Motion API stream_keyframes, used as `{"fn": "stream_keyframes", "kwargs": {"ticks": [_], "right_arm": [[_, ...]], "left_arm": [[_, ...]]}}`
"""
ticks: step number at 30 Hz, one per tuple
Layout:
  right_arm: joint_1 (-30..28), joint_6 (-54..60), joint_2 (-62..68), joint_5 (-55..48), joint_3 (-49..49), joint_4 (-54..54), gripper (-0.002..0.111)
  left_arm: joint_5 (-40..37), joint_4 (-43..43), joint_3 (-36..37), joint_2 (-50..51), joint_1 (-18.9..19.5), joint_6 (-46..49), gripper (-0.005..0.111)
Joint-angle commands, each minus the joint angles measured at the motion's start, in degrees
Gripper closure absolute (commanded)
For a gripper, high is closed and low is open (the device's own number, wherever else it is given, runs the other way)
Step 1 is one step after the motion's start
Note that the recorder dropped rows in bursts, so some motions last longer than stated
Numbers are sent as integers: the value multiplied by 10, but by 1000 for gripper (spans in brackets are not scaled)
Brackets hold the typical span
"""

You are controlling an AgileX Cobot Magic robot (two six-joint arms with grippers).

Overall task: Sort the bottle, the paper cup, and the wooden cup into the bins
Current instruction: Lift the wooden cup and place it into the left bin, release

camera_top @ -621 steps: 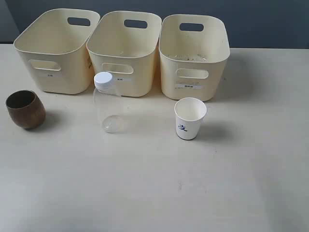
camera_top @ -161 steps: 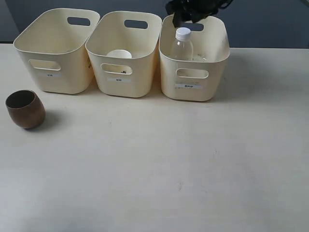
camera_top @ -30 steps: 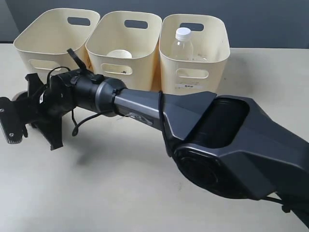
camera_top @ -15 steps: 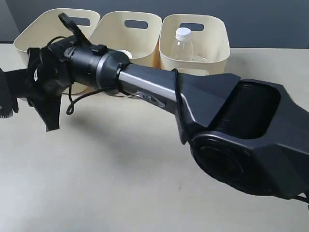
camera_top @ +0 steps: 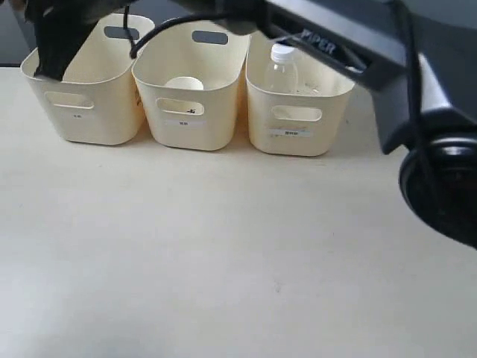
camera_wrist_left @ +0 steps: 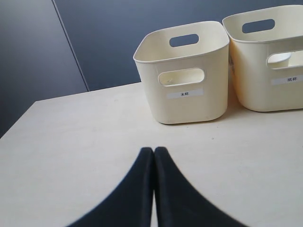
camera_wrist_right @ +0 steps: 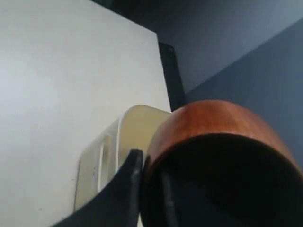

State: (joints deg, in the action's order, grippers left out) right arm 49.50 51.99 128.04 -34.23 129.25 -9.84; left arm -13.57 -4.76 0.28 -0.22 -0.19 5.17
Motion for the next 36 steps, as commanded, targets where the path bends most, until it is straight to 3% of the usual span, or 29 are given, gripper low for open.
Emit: {"fn": "stream_keyframes", "kwargs": {"ticks": [1, 13, 36], "right_arm": [[-27, -17, 7, 28, 19, -27, 109], [-37, 9, 156, 53, 147, -68, 109], [-61, 14, 232, 92, 159, -73, 109]], "left_arm": [[3, 1, -3, 2, 0, -1, 107], [3, 1, -3, 2, 0, -1, 107], [3, 1, -3, 2, 0, -1, 107]]}}
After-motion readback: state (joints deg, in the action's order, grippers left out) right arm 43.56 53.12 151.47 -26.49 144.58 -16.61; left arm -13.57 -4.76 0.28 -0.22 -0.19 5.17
